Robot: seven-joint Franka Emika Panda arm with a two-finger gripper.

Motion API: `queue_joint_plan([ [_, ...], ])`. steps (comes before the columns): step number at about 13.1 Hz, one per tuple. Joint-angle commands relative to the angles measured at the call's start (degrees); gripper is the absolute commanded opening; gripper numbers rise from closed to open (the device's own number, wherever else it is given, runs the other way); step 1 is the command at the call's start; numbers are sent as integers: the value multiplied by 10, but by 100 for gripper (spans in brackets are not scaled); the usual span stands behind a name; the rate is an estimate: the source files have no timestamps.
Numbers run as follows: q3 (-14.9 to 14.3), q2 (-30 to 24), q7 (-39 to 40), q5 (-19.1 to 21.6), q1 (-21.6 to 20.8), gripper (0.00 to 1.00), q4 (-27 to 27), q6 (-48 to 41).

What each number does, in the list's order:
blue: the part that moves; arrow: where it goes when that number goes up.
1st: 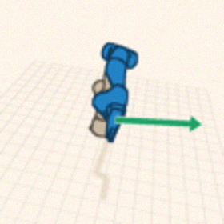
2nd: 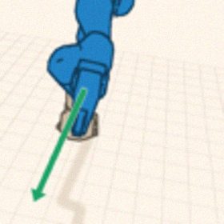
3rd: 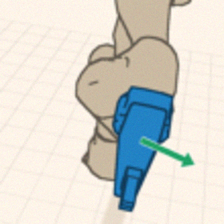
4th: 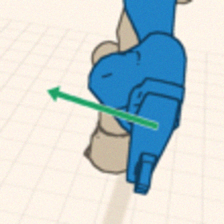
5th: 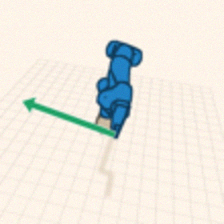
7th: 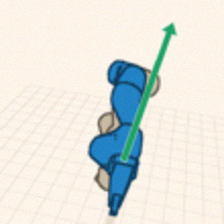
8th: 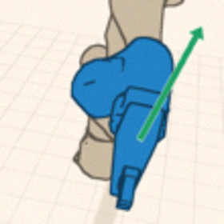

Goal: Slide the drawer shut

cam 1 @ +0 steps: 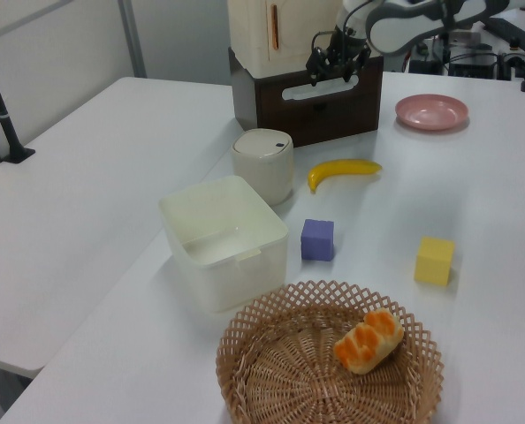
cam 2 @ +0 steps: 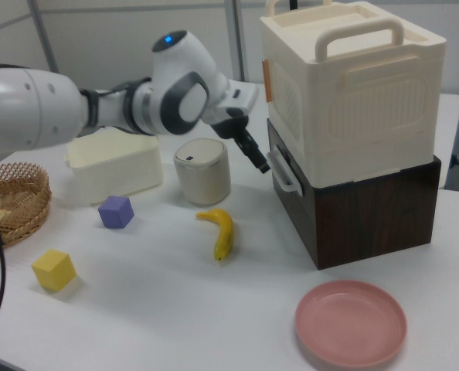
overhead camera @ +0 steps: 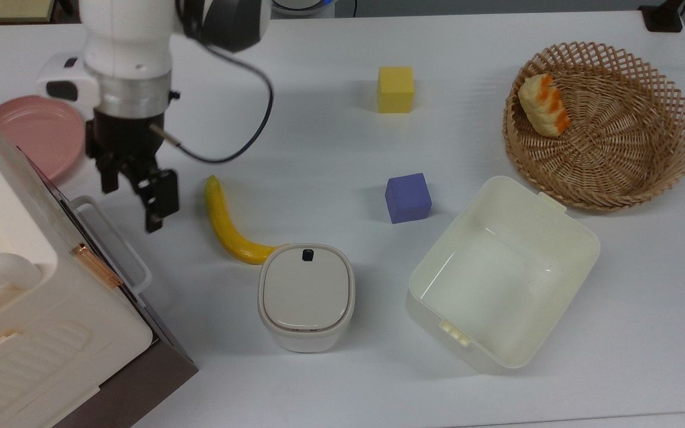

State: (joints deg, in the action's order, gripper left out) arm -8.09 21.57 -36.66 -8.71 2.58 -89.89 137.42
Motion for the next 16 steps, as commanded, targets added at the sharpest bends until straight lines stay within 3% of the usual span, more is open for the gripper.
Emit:
queue_joint_plan([
  [1,0,-99,75,-3,-45,100,-70,-122],
  [5,33,-122,114,0,-54,100,-88,-210],
  [9,68,-174,214,4,-44,100,-108,-304],
  [10,76,-191,254,30,-33,100,-107,-320],
  [12,74,-199,315,49,-21,100,-107,-320],
  [16,70,-210,324,49,-20,100,-102,-366],
])
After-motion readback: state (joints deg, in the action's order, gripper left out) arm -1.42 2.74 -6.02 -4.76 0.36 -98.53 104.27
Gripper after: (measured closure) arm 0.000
